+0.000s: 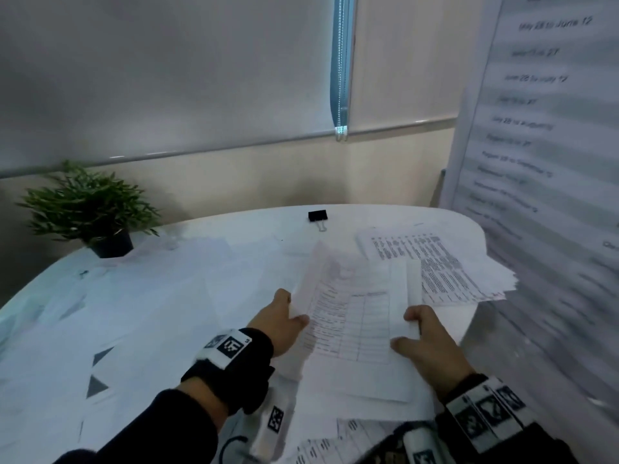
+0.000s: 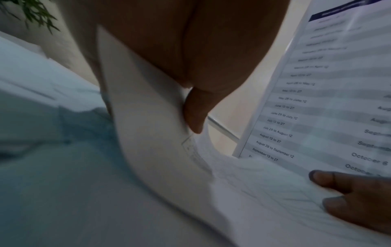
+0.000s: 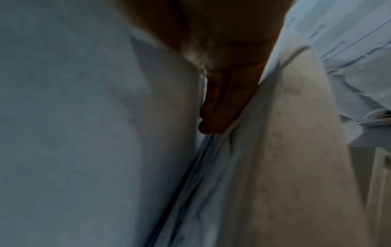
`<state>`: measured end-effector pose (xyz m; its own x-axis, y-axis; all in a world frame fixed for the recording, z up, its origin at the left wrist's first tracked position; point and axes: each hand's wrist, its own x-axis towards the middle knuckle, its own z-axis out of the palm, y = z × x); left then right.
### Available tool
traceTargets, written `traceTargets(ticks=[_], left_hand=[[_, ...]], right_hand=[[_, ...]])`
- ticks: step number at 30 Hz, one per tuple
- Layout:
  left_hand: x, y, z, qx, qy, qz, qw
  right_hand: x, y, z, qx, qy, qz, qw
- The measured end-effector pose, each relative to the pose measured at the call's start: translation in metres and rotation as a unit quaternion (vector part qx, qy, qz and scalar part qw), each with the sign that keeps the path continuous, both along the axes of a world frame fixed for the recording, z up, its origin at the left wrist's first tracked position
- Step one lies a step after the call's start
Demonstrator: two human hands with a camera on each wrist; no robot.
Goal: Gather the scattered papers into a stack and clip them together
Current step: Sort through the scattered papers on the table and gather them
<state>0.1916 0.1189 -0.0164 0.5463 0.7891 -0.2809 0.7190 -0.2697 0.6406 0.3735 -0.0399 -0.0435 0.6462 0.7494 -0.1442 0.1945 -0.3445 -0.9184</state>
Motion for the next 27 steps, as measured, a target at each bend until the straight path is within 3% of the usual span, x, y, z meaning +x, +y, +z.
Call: traceTargets(ticks=[3, 5, 8, 10, 17, 20, 22, 24, 25, 27], left_hand=[[-0.014, 0.009, 0.008, 0.004, -0.025, 0.022, 0.999], [-0.028, 0.021, 0.011, 0.052, 0.007, 0.016, 0.998], [-0.048, 0.037, 0.015, 0.122, 0.098, -0.001, 0.988], [-0.056, 0.041, 0.015, 0.140, 0.153, -0.014, 0.978], [-0.085, 0.054, 0.011, 0.125, 0.274, 0.041, 0.953], [-0.100, 0.061, 0.009, 0.091, 0.271, 0.063, 0.956], [-0.105, 0.062, 0.007, 0.076, 0.261, 0.063, 0.960], [-0.108, 0.060, 0.005, 0.088, 0.271, 0.051, 0.957], [-0.109, 0.059, 0.003, 0.094, 0.277, 0.045, 0.955], [-0.110, 0.058, 0.000, 0.101, 0.281, 0.034, 0.954]], right_hand=[[0.030, 0.000, 0.034, 0.045, -0.027, -0.003, 0.999], [0.065, 0.006, 0.063, 0.065, -0.032, -0.013, 0.997], [0.124, 0.023, 0.104, -0.004, -0.116, -0.038, 0.992], [0.160, 0.036, 0.108, -0.081, -0.174, -0.043, 0.980], [0.207, 0.066, 0.050, -0.266, -0.313, 0.006, 0.912], [0.257, 0.077, 0.006, -0.388, -0.353, 0.081, 0.847], [0.306, 0.078, -0.034, -0.400, -0.453, 0.108, 0.789], [0.305, 0.074, -0.037, -0.409, -0.436, 0.123, 0.792], [0.281, 0.073, -0.021, -0.418, -0.432, 0.098, 0.793], [0.201, 0.074, 0.015, -0.331, -0.449, 0.075, 0.826]])
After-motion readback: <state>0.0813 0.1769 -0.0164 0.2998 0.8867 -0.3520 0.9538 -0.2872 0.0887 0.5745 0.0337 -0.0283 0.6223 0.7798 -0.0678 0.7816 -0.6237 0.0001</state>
